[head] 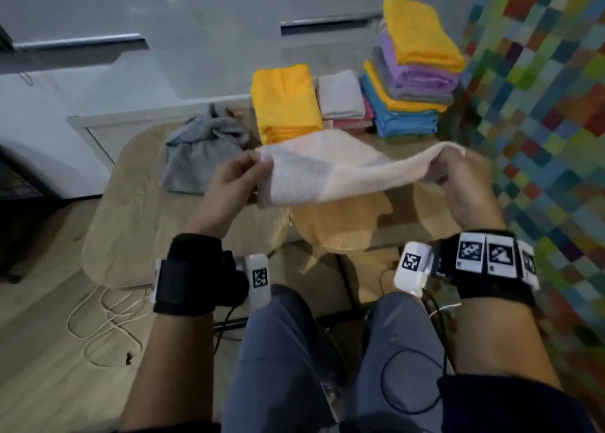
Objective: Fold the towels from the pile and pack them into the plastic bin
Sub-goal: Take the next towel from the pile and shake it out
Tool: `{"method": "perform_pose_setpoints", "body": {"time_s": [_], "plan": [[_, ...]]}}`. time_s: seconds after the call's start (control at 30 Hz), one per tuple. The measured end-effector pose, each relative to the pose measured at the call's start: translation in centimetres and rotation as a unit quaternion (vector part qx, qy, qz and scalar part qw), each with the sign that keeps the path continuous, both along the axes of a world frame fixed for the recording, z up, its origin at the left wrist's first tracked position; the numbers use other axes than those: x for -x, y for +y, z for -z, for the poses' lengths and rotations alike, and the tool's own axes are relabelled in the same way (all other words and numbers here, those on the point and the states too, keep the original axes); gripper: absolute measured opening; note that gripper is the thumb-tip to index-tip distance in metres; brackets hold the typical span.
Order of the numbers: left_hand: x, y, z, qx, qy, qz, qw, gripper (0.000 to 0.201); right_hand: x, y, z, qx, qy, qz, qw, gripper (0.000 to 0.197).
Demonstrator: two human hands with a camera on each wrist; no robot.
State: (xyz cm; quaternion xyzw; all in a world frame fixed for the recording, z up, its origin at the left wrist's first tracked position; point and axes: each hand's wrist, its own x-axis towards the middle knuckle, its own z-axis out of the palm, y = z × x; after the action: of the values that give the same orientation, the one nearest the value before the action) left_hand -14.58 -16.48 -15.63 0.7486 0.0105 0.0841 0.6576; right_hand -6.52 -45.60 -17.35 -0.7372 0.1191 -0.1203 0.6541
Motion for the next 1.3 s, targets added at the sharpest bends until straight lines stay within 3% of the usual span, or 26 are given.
{"method": "perform_pose_setpoints", "body": {"time_s": [0.1, 0.23, 0.4, 0.47, 0.6, 0.8, 0.9, 1.0, 1.07, 1.13, 1.23, 1.3], "plan": [[0.5, -0.4, 3.4, 0.008, 0.117, 0.025, 0.993, 0.021, 1.4, -0.7, 2.1, 0.074, 0.120, -0.052, 0.989, 0.010], [0.2, -0.3, 5.9, 0.041, 0.200, -0.013, 0.979, 0.012, 2.0, -1.2, 2.6, 0.059, 0.166, -0.105, 0.979, 0.005], [-1.1, -0.2, 6.4, 0.049, 0.228, -0.134, 0.963, 0.014, -0.3, 1.2, 2.3, 0.094, 0.082, -0.073, 0.990, 0.014], [-1.1, 0.3, 6.6, 0.040, 0.242, -0.143, 0.959, 0.009, -1.9, 2.8, 2.7, 0.126, 0.068, -0.071, 0.987, 0.025], [-0.7, 0.9, 6.9, -0.019, 0.236, -0.161, 0.958, 0.015, -4.3, 4.2, 4.2, 0.191, 0.072, -0.092, 0.975, 0.026], [-1.3, 1.7, 7.5, -0.037, 0.215, -0.184, 0.958, 0.015, -5.5, 4.5, 4.9, 0.299, 0.058, -0.079, 0.949, 0.026], [-1.4, 1.8, 7.9, -0.131, 0.191, -0.194, 0.953, 0.014, -5.4, 4.7, 5.0, 0.310, 0.075, -0.082, 0.944, 0.019], [-1.1, 1.2, 7.7, -0.338, 0.140, -0.214, 0.906, 0.034, -4.8, 4.0, 5.0, 0.379, 0.102, -0.058, 0.918, 0.041], [-0.8, 0.0, 7.2, -0.448, 0.076, -0.190, 0.870, 0.036, -4.2, 3.5, 5.1, 0.412, 0.129, -0.060, 0.900, 0.053], [-1.0, -1.7, 7.3, -0.487, 0.052, -0.113, 0.864, 0.036, -3.4, 3.4, 5.2, 0.404, 0.166, -0.082, 0.896, 0.058], [-1.1, -4.9, 8.4, -0.481, 0.114, 0.010, 0.869, 0.062, -2.9, 3.7, 5.3, 0.361, 0.201, -0.108, 0.904, 0.057], [-1.1, -6.7, 9.2, -0.490, 0.144, 0.046, 0.858, 0.064, -2.7, 3.7, 5.0, 0.339, 0.200, -0.110, 0.913, 0.048]]}}
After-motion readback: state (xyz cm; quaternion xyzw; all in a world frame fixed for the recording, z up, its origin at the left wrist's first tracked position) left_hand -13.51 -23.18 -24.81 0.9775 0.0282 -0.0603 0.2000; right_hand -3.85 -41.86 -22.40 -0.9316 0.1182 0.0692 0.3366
